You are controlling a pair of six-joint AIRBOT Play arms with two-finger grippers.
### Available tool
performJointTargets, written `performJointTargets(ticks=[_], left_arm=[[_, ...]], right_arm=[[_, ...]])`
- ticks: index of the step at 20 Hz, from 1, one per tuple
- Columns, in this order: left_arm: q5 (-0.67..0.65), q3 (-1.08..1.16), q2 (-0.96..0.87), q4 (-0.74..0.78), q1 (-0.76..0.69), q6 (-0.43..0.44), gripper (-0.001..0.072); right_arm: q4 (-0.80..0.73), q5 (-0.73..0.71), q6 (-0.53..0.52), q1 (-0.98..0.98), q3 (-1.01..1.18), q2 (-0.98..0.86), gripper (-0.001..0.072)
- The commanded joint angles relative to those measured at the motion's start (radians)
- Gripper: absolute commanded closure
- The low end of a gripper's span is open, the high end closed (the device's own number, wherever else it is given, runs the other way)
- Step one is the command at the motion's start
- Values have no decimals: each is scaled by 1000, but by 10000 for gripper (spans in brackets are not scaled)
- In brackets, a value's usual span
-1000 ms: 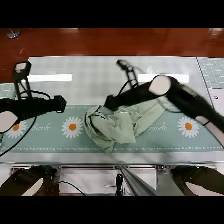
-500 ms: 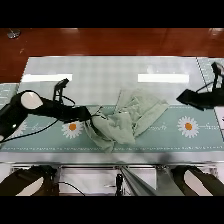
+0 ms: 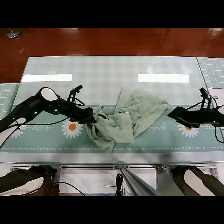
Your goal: Fold the shirts.
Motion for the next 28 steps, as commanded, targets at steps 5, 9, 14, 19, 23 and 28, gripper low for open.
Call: performJointTargets(ticks=[5, 9, 14, 19, 23, 28], left_arm=[[-11, 78, -15, -16, 8, 46, 685], [-10, 79, -15, -16, 8, 45, 685], [-13, 94, -13, -16, 13, 45, 685], [45, 349, 89, -114, 127, 46, 685], [273, 679, 245, -103, 209, 52, 686], [344, 842, 484, 405, 220, -201, 687]], right_arm=[[214, -34, -65, 8, 131, -270, 87], [217, -43, -60, 110, 256, -432, 93], [212, -15, -56, 231, 426, -548, 683], [108, 132, 4, 233, 875, -457, 683], [46, 181, 23, 233, 1416, -348, 683], [-112, 190, 3, 235, 1493, 8, 683]])
